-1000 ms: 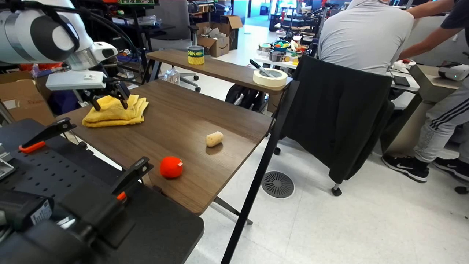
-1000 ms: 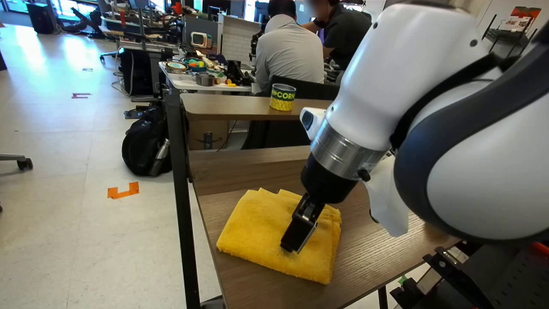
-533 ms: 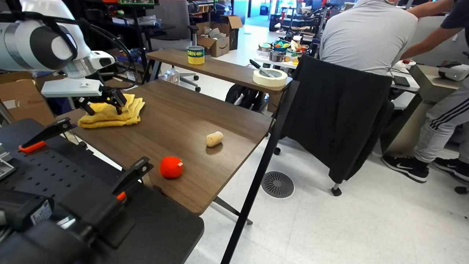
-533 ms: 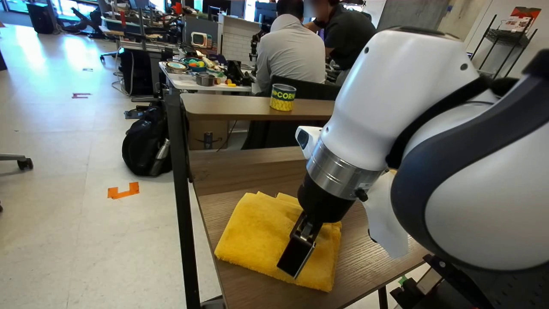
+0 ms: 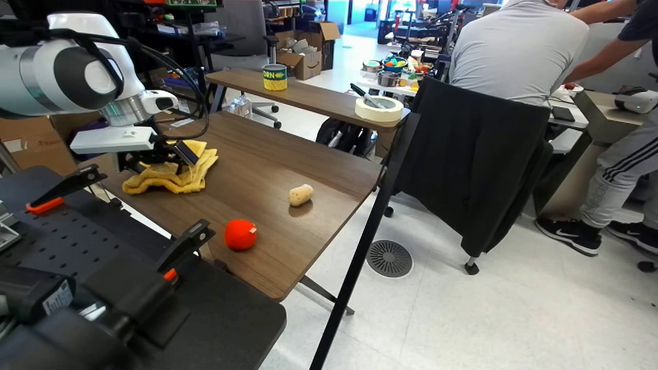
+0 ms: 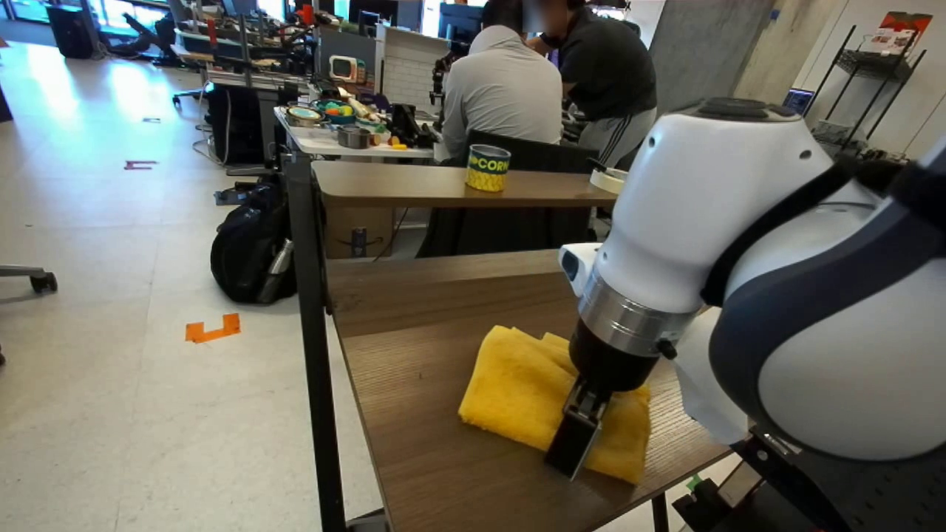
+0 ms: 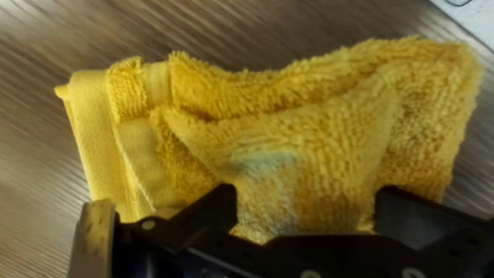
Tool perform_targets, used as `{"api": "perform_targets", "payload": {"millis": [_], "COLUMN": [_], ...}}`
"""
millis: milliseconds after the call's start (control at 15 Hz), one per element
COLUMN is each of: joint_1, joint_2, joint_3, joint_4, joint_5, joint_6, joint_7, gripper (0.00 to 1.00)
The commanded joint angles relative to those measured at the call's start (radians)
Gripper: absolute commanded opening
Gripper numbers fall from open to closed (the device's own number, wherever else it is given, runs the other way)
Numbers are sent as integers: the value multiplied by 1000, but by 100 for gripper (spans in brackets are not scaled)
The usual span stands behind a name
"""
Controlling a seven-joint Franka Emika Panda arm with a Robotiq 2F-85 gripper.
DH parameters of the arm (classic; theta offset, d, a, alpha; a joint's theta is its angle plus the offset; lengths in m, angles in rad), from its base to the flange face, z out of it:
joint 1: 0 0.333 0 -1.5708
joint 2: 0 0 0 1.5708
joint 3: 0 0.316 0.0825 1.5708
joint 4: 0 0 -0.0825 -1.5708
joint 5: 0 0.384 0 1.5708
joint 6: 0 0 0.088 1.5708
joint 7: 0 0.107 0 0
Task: Move the potato to the right side of the table
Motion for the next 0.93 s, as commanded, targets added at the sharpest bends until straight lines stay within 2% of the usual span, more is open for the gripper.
{"api": "perform_targets", "payload": {"millis": [0, 200, 333, 400, 533, 600, 733, 800, 867], "joint_1": [115, 150, 149, 142, 113, 123, 79, 120, 104], "joint_2": [56, 111, 144, 157, 150, 147, 86, 91, 63], "joint_3": [-186, -285, -289, -268, -177, -142, -46, -45, 12], "joint_4": [-43, -57, -42, -29, -9, 1, 6, 13, 20], "joint_5": [-23, 24, 86, 113, 161, 179, 185, 181, 167], "joint_6": [22, 89, 106, 114, 105, 111, 123, 164, 166], "joint_7": [130, 222, 291, 310, 326, 331, 297, 291, 265], "gripper": [100, 100, 100, 100, 100, 100, 100, 100, 100]}}
